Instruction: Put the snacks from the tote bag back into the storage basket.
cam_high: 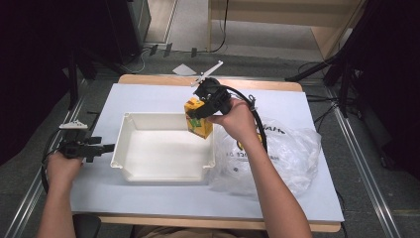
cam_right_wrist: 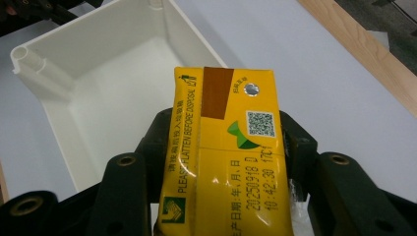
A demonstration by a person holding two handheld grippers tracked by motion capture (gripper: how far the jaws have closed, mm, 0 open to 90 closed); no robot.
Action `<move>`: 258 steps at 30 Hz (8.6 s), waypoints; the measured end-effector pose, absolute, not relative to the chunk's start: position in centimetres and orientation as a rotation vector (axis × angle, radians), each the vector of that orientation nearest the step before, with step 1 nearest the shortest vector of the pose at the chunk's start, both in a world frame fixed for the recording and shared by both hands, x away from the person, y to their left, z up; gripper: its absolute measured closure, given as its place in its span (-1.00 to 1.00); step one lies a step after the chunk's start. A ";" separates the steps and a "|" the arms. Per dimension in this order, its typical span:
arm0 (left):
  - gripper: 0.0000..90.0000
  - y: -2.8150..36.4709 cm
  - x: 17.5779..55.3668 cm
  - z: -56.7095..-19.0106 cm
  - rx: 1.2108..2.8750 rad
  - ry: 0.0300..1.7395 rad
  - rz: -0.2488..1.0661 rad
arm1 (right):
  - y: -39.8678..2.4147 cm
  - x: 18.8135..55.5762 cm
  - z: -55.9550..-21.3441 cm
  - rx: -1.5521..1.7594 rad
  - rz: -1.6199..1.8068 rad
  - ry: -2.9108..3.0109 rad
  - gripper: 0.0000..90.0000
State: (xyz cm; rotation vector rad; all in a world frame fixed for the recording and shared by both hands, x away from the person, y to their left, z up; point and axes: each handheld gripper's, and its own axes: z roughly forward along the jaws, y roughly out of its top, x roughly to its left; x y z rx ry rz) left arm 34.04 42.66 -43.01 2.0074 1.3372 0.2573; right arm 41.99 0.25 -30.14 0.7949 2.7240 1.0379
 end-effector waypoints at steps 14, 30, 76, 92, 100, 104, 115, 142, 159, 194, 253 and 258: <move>-0.45 42.7 34.0 -43.0 2.007 1.337 0.257 | 1.5 43.0 -31.2 0.802 1.030 2.745 0.17; -0.45 42.8 34.0 -43.0 2.004 1.336 0.253 | 3.0 44.1 -33.8 0.831 0.963 2.793 0.17; -0.45 42.7 34.1 -43.1 2.017 1.334 0.247 | 2.6 44.2 -38.3 0.787 0.870 2.819 0.16; -0.45 42.6 34.1 -43.2 2.018 1.335 0.240 | 2.3 44.2 -38.8 0.790 0.882 2.766 0.14; -0.45 42.5 34.1 -43.1 2.020 1.334 0.241 | 1.7 44.2 -38.9 0.851 0.921 2.794 0.06; -0.45 42.5 34.1 -43.2 2.017 1.336 0.237 | 1.5 44.3 -38.5 0.895 0.949 2.813 -0.02; -0.45 42.4 34.1 -43.2 2.029 1.334 0.230 | 0.2 43.6 -35.4 0.973 0.997 2.794 -0.07; -0.45 42.3 34.2 -43.3 2.024 1.338 0.220 | -0.2 39.8 -34.8 0.929 1.099 2.825 0.54; -0.45 42.3 34.3 -43.3 2.027 1.338 0.221 | -0.3 40.0 -38.4 0.990 1.042 2.851 0.98; -0.45 42.2 34.6 -43.4 2.023 1.336 0.213 | -1.2 40.9 -39.8 1.044 0.984 2.834 1.00; -0.45 42.1 34.6 -43.4 2.028 1.327 0.209 | 1.8 41.7 -34.9 0.956 1.053 2.766 0.99; -0.45 42.2 34.6 -43.4 2.021 1.331 0.211 | 3.8 43.3 -34.8 0.971 1.030 2.784 0.99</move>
